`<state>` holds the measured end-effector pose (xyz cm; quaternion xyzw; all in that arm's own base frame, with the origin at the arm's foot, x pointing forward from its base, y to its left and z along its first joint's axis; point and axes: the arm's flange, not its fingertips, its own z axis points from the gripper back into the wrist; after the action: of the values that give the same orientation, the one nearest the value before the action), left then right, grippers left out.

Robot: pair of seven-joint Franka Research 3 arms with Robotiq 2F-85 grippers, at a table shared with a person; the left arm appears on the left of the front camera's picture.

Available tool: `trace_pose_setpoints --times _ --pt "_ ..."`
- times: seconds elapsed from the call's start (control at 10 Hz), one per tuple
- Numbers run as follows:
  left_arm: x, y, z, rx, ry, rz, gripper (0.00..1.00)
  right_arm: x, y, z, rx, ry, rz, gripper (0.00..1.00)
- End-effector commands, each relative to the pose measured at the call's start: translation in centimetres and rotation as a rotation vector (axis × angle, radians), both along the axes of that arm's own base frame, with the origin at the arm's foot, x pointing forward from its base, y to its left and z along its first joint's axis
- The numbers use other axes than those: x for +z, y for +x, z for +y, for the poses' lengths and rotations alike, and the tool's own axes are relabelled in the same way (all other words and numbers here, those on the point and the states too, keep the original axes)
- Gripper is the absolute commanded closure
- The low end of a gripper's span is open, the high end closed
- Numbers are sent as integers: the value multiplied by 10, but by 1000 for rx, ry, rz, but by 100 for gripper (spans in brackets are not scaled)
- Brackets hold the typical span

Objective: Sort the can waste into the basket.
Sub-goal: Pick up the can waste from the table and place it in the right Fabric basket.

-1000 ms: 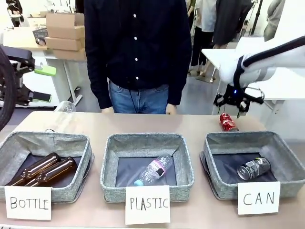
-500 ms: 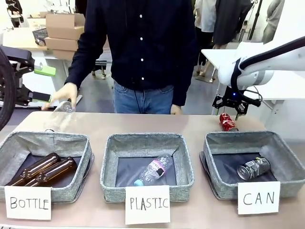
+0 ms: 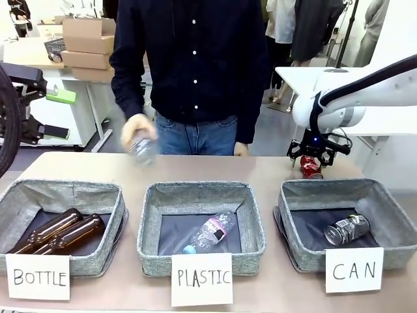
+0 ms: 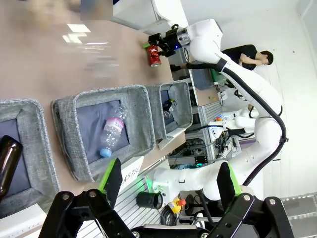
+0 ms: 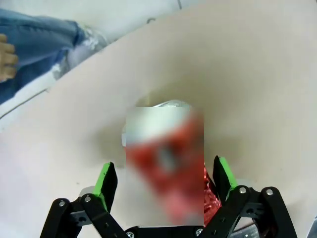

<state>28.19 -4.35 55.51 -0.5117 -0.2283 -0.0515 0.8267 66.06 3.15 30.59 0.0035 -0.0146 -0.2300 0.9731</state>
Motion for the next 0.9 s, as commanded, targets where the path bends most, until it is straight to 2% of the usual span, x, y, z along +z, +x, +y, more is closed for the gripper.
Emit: trace_pose_setpoints --times 0.0,0.1,0.2,0.3,0.4,0.5,0.8 --pt "2 0 -2 -5 -18 -11 0 5 6 -3 -10 -8 -18 0" --pt "2 0 -2 -5 -18 -11 0 6 5 -4 -7 -5 -20 60" --pt "2 0 -2 -5 -18 -11 0 8 4 -5 -3 -6 -24 60" --pt "2 0 -2 -5 -18 -11 0 8 5 -5 -2 -12 -18 100" --pt "2 0 -2 -5 -18 -11 0 8 5 -5 14 -9 -6 62" --pt "2 0 -2 -5 -18 -11 0 8 6 -6 17 -14 -6 100" --pt "2 0 -2 -5 -18 -11 0 8 7 -6 14 2 16 100"
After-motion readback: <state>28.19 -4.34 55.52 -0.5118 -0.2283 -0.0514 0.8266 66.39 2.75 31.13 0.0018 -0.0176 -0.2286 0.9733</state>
